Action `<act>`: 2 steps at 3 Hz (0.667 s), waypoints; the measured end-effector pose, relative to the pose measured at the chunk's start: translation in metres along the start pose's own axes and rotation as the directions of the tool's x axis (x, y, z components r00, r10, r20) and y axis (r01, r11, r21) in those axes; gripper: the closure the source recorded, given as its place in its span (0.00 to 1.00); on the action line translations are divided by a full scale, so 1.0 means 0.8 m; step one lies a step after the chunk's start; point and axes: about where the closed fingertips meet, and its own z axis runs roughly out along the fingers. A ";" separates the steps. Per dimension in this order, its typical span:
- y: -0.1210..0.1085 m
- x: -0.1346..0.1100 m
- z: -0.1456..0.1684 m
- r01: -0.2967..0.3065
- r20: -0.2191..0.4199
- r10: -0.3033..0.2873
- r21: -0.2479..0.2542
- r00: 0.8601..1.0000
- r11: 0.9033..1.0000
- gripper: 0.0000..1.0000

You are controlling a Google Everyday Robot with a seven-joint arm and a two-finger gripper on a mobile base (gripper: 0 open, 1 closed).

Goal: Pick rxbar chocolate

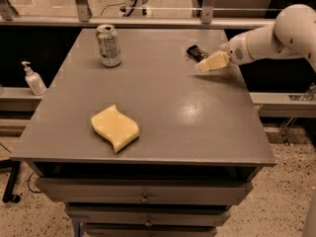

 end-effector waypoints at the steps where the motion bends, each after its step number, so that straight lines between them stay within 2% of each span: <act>1: 0.004 0.001 0.004 -0.004 0.009 0.004 -0.012 1.000 1.000 0.42; 2: 0.008 0.005 0.003 -0.005 0.006 0.005 -0.019 1.000 1.000 0.64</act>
Offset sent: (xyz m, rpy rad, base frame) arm -0.0107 -0.0021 -0.0042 0.0128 0.0080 0.0096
